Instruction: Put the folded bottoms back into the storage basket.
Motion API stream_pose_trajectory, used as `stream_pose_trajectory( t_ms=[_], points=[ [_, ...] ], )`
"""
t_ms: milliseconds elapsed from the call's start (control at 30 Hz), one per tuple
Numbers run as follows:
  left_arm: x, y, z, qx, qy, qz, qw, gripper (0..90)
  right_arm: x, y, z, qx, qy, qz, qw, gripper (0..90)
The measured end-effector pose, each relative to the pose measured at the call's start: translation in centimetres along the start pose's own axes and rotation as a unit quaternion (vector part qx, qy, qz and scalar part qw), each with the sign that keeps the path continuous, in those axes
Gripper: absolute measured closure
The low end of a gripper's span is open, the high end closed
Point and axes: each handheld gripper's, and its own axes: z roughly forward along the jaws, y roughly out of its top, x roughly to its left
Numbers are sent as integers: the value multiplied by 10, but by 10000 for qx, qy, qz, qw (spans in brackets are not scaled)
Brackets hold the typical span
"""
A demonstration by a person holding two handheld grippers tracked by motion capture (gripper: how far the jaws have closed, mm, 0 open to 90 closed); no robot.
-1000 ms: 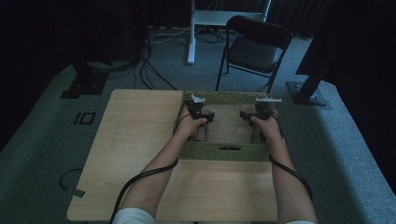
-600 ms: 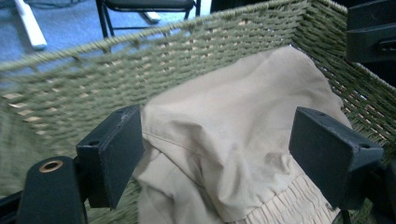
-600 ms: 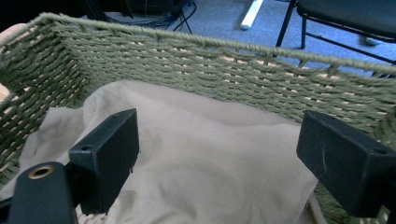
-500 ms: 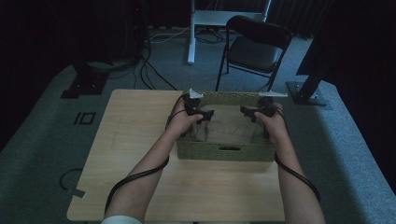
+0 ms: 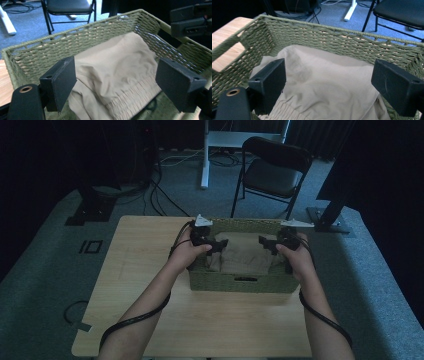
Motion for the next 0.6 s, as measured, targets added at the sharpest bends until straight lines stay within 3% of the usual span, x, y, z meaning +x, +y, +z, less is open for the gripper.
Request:
stream_pose_trajectory(
  t_ms=[433, 533, 600],
  points=[
    [-12, -17, -24, -155, -18, 145, 9998, 163, 12, -16, -29, -209, 234, -188, 9993, 120],
    [-17, -23, -28, -157, -6, 179, 9997, 158, 14, -22, -37, -257, 112, -331, 9991, 117],
    [-17, -23, -28, -157, -6, 179, 9997, 158, 15, -24, -39, -283, 121, -292, 9991, 117]
  ],
)
